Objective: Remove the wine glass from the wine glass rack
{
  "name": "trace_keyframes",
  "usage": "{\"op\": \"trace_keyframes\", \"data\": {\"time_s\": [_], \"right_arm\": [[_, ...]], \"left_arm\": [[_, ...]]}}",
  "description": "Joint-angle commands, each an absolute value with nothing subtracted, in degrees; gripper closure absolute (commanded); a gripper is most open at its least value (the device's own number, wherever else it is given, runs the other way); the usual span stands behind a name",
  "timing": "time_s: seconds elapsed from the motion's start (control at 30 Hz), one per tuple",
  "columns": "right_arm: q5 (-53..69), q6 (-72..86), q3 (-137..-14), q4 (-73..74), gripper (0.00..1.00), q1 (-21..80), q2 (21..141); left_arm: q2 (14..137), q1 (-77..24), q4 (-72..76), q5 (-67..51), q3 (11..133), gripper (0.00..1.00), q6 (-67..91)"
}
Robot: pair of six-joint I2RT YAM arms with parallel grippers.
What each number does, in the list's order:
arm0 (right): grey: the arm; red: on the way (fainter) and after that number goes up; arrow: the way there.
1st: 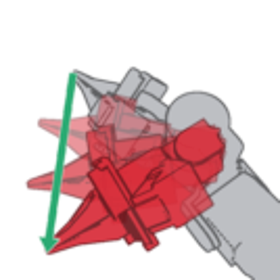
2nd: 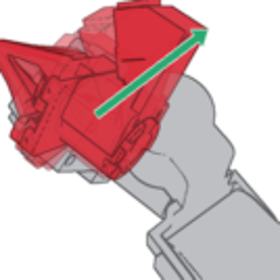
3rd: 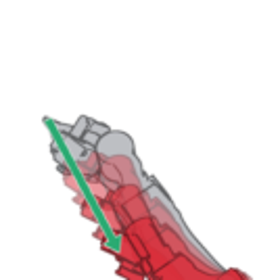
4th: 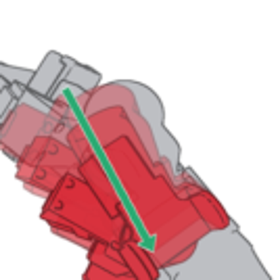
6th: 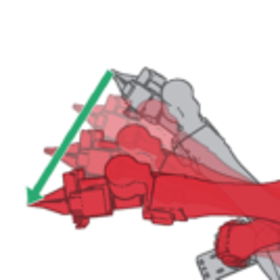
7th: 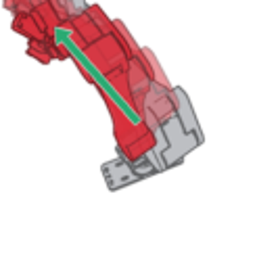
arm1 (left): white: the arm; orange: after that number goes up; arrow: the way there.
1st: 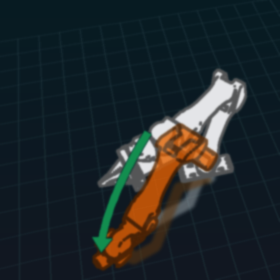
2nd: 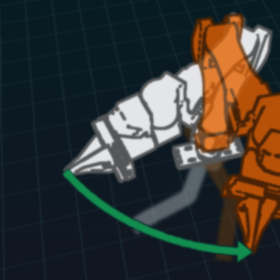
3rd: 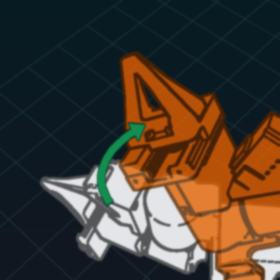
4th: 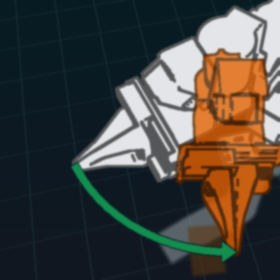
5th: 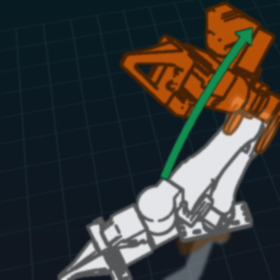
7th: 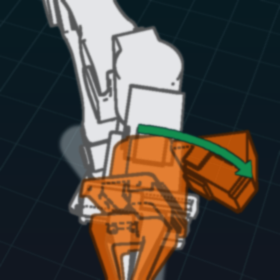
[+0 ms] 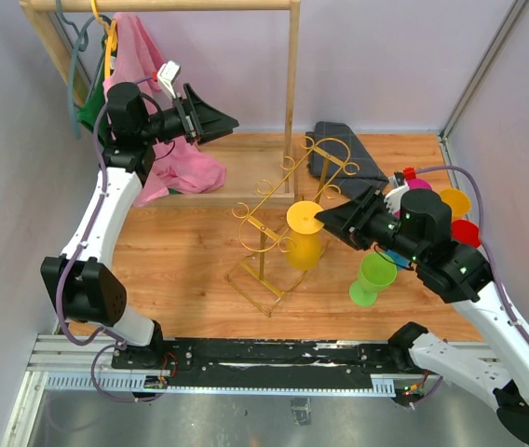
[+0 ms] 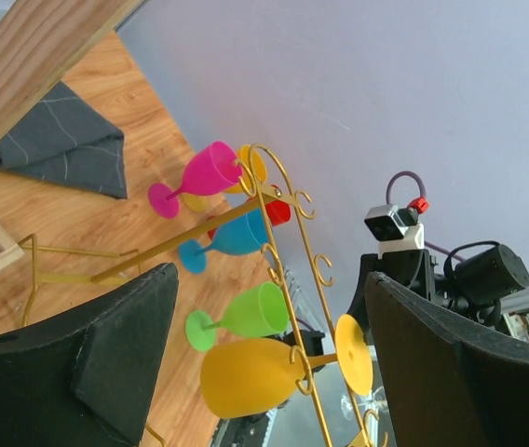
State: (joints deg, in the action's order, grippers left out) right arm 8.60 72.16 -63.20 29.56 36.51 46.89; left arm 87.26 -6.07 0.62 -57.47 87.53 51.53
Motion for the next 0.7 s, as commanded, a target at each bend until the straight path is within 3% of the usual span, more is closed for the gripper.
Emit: {"op": "trace_keyframes", "data": {"time_s": [0.0, 0.27, 0.67], "right_arm": [[8.9, 72.7, -63.2, 27.5, 0.63, 35.7, 46.4], [7.8, 73.4, -62.1, 27.5, 0.98, 35.7, 45.0], [6.0, 74.2, -62.7, 27.5, 0.99, 35.7, 43.0]], "left_arm": [[88.4, -5.6, 2.8, -58.8, 87.9, 0.14, 51.9], [89.3, -5.6, 3.0, -59.1, 88.3, 0.14, 51.9], [90.3, -5.6, 3.3, -59.3, 88.8, 0.14, 52.3]]}}
